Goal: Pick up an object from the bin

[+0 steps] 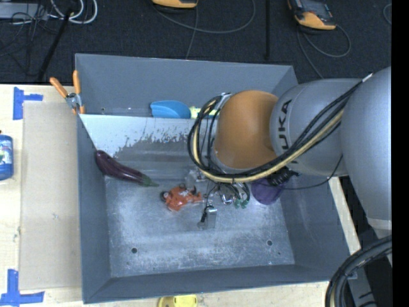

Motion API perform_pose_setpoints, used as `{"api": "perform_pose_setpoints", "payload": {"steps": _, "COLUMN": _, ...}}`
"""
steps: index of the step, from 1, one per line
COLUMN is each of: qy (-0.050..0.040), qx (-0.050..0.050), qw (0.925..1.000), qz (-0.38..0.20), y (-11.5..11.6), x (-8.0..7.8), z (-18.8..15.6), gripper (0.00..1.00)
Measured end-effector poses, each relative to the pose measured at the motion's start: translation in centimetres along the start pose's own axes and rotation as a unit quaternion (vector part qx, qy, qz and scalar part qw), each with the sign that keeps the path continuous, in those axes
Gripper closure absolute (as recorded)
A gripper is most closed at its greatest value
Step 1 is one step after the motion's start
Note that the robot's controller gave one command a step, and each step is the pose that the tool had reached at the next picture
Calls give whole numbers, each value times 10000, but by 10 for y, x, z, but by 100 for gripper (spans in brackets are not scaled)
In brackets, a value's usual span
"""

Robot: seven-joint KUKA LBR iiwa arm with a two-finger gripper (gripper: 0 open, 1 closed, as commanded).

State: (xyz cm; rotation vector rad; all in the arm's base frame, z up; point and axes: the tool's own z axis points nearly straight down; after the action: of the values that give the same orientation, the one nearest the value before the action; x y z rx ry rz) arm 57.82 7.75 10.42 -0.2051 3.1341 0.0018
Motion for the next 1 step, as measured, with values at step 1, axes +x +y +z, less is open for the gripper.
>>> {"api": "perform_pose_setpoints", "payload": {"steps": 1, "qy": -9, "qx": 4, "qw": 10000, "qz": 87, "y": 17, "x": -38, "z": -8, "gripper": 0}}
